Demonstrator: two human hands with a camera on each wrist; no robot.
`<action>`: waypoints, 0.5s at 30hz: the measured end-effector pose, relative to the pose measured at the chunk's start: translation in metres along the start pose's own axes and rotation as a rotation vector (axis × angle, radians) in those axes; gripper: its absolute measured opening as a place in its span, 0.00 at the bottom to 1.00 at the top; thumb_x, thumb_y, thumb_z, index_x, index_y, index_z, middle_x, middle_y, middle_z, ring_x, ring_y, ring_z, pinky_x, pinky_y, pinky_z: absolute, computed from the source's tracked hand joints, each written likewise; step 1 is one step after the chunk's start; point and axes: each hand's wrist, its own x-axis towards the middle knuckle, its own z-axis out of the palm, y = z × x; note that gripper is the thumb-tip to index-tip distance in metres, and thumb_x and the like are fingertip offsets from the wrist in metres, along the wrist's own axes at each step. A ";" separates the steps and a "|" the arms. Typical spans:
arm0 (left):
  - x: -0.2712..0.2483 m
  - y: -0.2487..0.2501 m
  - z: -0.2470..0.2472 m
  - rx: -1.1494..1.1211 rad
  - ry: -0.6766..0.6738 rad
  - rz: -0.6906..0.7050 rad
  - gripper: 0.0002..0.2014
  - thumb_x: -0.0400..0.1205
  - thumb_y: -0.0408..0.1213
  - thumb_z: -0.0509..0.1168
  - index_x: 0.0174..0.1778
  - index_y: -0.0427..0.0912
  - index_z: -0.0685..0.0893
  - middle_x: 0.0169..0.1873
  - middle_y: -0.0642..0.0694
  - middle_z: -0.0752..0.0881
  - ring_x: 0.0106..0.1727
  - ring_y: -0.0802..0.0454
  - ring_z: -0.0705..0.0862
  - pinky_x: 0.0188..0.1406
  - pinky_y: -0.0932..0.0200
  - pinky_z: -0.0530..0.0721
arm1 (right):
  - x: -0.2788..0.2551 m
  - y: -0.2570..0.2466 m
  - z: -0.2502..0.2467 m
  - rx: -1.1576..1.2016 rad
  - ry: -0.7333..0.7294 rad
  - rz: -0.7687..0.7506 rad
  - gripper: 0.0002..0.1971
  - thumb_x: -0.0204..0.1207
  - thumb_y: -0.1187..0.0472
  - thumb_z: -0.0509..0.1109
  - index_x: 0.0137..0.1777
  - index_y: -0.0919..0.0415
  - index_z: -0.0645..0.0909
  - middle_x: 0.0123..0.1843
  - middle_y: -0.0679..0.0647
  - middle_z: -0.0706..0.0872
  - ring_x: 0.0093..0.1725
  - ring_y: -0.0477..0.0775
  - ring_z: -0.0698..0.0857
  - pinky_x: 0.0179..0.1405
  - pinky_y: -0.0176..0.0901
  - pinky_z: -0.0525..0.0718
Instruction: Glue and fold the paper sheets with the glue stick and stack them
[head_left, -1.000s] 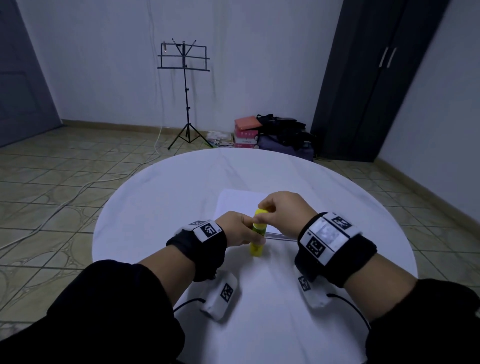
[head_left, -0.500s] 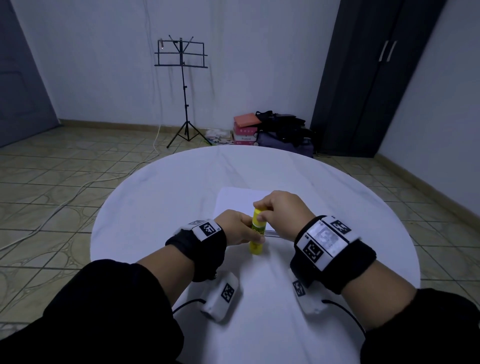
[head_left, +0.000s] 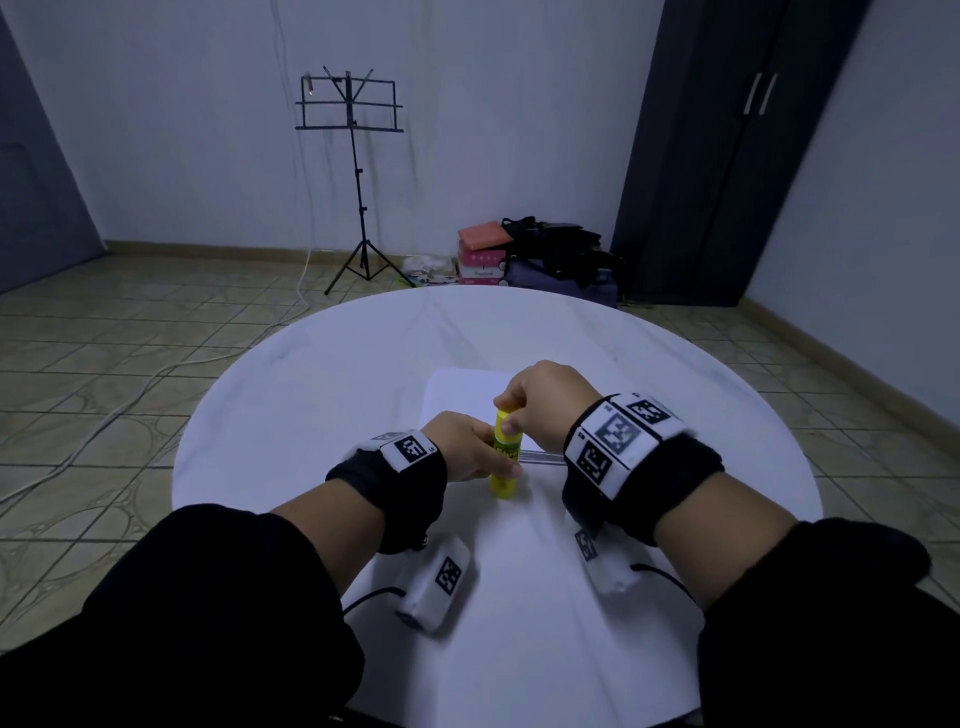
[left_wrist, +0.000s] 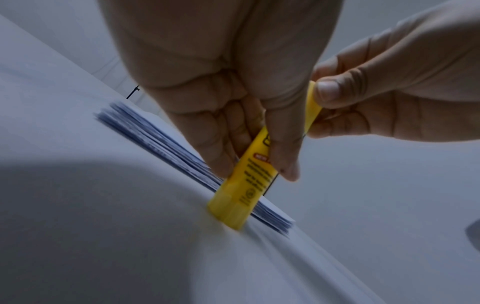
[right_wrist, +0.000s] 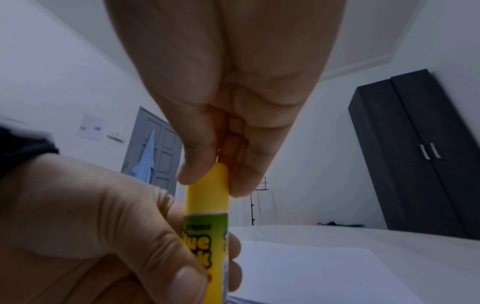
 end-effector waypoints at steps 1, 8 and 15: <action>-0.001 0.001 0.001 0.000 0.001 0.001 0.10 0.65 0.29 0.81 0.41 0.37 0.91 0.42 0.40 0.88 0.46 0.48 0.86 0.63 0.50 0.84 | 0.000 0.001 -0.001 0.010 0.000 0.000 0.17 0.77 0.65 0.71 0.65 0.58 0.83 0.65 0.50 0.84 0.65 0.50 0.81 0.64 0.40 0.78; -0.006 0.004 0.003 0.056 0.014 0.011 0.08 0.67 0.28 0.79 0.40 0.38 0.90 0.41 0.40 0.87 0.44 0.48 0.85 0.64 0.49 0.83 | -0.003 0.000 0.008 -0.118 -0.005 -0.046 0.20 0.79 0.64 0.67 0.71 0.57 0.75 0.70 0.53 0.78 0.69 0.53 0.76 0.63 0.40 0.74; -0.001 0.005 -0.001 0.189 -0.022 0.048 0.07 0.71 0.34 0.78 0.32 0.45 0.86 0.29 0.48 0.82 0.32 0.58 0.79 0.39 0.69 0.80 | 0.001 0.007 0.017 -0.019 -0.003 -0.041 0.30 0.77 0.68 0.67 0.77 0.50 0.66 0.72 0.54 0.75 0.68 0.54 0.76 0.60 0.41 0.75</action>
